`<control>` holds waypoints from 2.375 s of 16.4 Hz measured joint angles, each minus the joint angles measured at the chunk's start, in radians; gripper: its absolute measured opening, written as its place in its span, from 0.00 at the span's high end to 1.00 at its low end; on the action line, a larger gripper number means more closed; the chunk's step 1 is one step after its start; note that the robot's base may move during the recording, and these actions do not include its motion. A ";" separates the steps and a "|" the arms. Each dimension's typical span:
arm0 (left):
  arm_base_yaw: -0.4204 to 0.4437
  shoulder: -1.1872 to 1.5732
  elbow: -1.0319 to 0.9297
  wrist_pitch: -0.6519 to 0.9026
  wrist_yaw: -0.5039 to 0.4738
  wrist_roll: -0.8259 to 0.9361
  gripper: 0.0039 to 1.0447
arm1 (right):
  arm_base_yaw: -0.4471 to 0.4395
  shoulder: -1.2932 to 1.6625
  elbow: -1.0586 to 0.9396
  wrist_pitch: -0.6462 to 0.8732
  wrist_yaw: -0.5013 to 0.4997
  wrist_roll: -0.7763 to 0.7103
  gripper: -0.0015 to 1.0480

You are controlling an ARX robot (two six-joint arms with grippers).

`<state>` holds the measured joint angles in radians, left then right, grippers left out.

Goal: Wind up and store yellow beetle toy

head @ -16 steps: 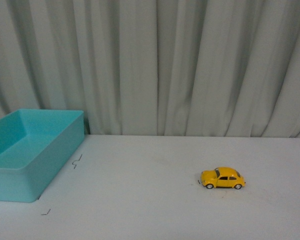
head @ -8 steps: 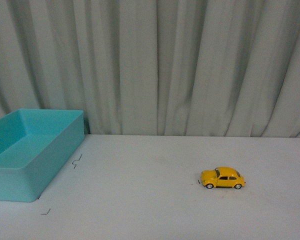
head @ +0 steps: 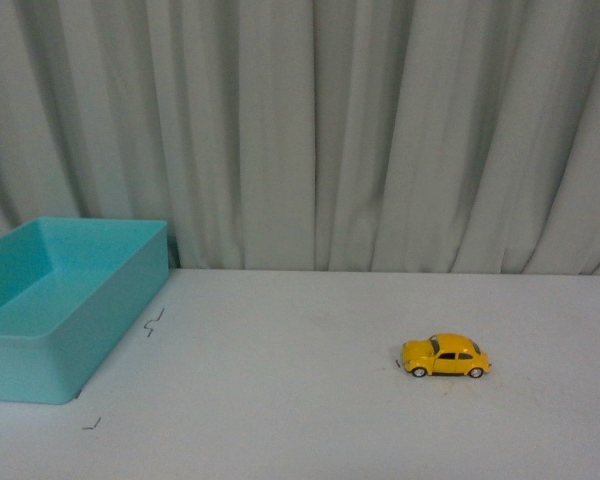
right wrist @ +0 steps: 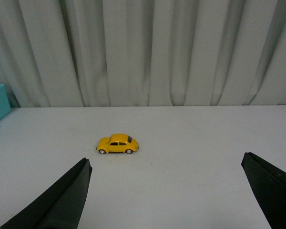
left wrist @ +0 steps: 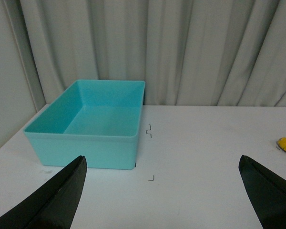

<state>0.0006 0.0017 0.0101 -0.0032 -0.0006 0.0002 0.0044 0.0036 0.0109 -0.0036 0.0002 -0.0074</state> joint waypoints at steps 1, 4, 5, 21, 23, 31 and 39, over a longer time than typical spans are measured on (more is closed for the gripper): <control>0.000 0.000 0.000 0.000 0.000 0.000 0.06 | 0.000 0.000 0.000 0.000 0.000 0.000 0.06; 0.000 0.000 0.000 0.000 0.000 0.000 0.06 | 0.000 0.000 0.000 0.001 0.000 0.000 0.06; 0.000 0.000 0.000 0.000 0.000 0.000 0.06 | 0.000 0.000 0.000 0.000 0.000 0.000 0.06; 0.000 0.000 0.000 0.000 0.000 0.000 0.06 | 0.000 0.000 0.000 0.000 0.000 0.000 0.06; 0.000 0.000 0.000 0.000 0.000 0.000 0.06 | 0.000 0.000 0.000 -0.001 0.000 0.000 0.06; 0.000 0.000 0.000 0.000 0.000 0.000 0.06 | 0.000 0.000 0.000 -0.001 0.000 0.000 0.06; -0.001 0.000 0.000 0.000 0.000 0.000 0.06 | -0.274 0.582 0.143 0.307 0.282 0.116 0.06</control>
<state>-0.0002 0.0017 0.0101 -0.0029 -0.0002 0.0002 -0.2699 0.5854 0.1539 0.3035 0.2821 0.1081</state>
